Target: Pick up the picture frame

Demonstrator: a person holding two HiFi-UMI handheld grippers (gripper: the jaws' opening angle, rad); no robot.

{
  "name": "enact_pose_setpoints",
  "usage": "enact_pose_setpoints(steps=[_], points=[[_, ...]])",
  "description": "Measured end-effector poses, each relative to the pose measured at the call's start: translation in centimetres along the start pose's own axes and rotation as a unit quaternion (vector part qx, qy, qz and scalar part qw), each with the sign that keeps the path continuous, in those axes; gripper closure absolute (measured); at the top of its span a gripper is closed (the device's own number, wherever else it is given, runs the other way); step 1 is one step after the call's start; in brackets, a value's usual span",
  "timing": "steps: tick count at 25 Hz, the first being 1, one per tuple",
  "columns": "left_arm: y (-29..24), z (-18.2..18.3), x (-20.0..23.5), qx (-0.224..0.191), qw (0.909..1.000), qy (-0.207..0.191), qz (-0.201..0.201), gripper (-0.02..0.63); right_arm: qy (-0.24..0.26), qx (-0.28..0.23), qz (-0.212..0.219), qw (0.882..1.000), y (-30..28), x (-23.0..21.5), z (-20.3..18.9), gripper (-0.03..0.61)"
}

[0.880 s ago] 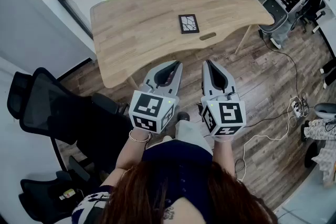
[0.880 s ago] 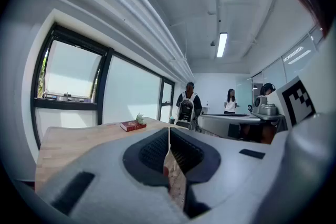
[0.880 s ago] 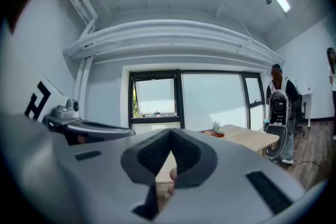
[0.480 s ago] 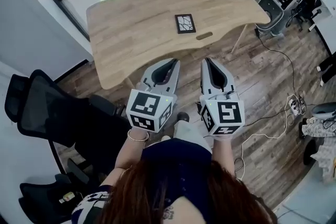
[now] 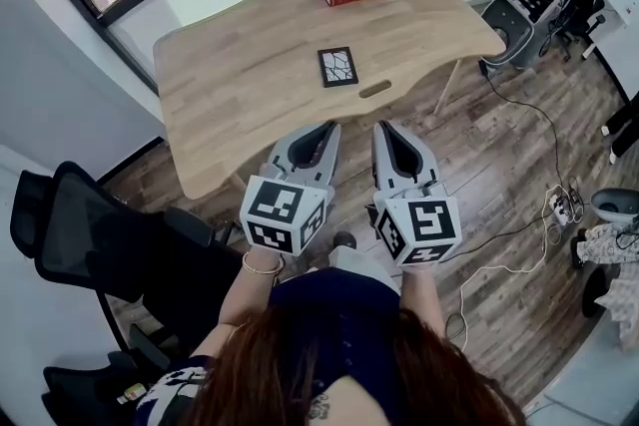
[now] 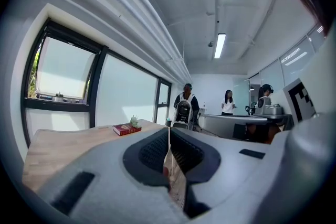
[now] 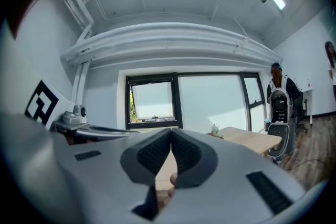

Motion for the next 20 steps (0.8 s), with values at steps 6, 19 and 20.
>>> enact_pose_setpoints(steps=[6, 19, 20], points=[[-3.7, 0.5, 0.2, 0.003, 1.0000, -0.002, 0.001, 0.579, 0.026, 0.001, -0.008, 1.000, -1.9, -2.8, 0.5, 0.552], [-7.1, 0.4, 0.8, 0.017, 0.9993, 0.005, 0.033, 0.578, 0.016, 0.023, 0.007, 1.000, -4.9, -6.9, 0.5, 0.552], [-7.2, 0.2, 0.9, 0.018, 0.9992, 0.008, 0.036, 0.579, 0.020, 0.025, 0.007, 0.999, -5.0, -7.0, 0.4, 0.552]])
Point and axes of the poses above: the fingertips, and each gripper's own axes: y backward along the fingers, x to its left, z out of its top, the point moved 7 cm from there along y, backward along the fingers, and after that the axes turned 10 degrees about -y, right-handed, at the moved point
